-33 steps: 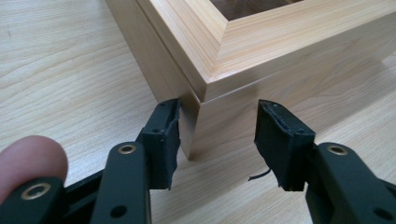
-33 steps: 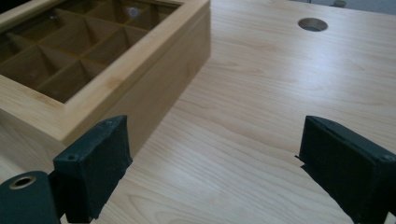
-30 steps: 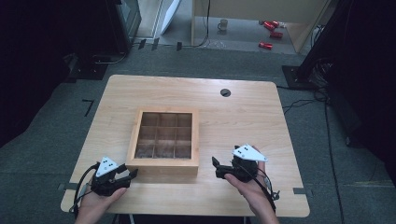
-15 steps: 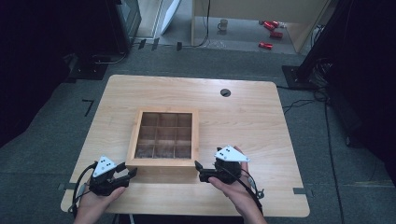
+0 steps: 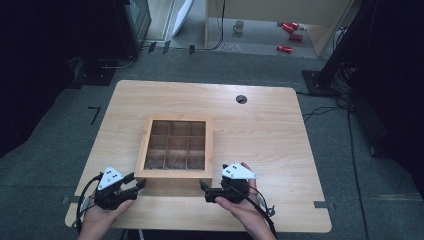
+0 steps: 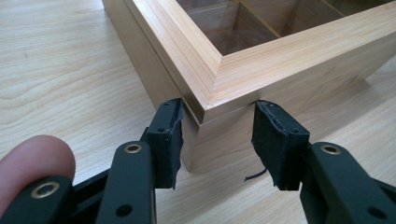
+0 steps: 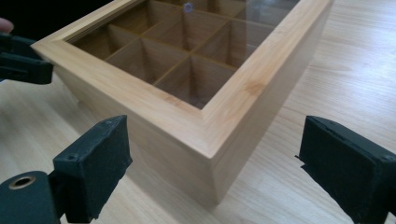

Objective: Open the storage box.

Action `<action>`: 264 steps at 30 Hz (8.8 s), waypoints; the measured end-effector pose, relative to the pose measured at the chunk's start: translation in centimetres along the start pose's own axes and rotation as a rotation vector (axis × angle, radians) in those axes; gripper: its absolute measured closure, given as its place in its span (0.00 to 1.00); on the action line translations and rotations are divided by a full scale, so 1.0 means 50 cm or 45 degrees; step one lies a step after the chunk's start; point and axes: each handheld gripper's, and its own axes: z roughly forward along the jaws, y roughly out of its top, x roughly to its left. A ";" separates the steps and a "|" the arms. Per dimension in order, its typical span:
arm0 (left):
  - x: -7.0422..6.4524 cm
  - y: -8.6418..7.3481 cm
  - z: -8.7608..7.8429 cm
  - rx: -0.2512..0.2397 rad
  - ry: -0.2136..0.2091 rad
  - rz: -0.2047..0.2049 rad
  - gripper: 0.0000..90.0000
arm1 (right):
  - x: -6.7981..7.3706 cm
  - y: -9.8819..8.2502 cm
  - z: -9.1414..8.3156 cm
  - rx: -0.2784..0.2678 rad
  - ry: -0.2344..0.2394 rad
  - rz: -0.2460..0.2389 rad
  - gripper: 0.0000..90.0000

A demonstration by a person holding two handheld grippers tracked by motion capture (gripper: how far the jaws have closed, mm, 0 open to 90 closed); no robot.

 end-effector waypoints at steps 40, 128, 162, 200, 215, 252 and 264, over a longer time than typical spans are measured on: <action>-0.002 0.028 -0.023 -0.082 -0.028 0.020 0.58 | 0.022 -0.021 0.038 -0.099 -0.102 -0.012 0.37; 0.105 -0.089 0.038 0.106 0.149 0.011 0.18 | -0.133 0.213 0.149 -0.287 0.039 -0.296 0.44; 0.108 -0.089 0.038 0.098 0.137 -0.002 0.18 | -0.211 0.296 0.175 -0.352 0.083 -0.258 0.66; 0.111 -0.089 0.037 0.092 0.120 -0.015 0.18 | -0.275 0.370 0.256 -0.276 -0.036 0.108 0.75; 0.109 -0.089 0.038 0.096 0.130 -0.004 0.18 | -0.271 0.359 0.209 -0.295 -0.082 0.091 0.39; 0.103 -0.088 0.040 0.110 0.161 0.021 0.18 | -0.358 0.107 -0.059 -0.194 -0.278 0.134 0.07; 0.102 -0.088 0.041 0.112 0.167 0.029 0.18 | -0.397 0.003 -0.130 -0.152 -0.346 0.206 0.07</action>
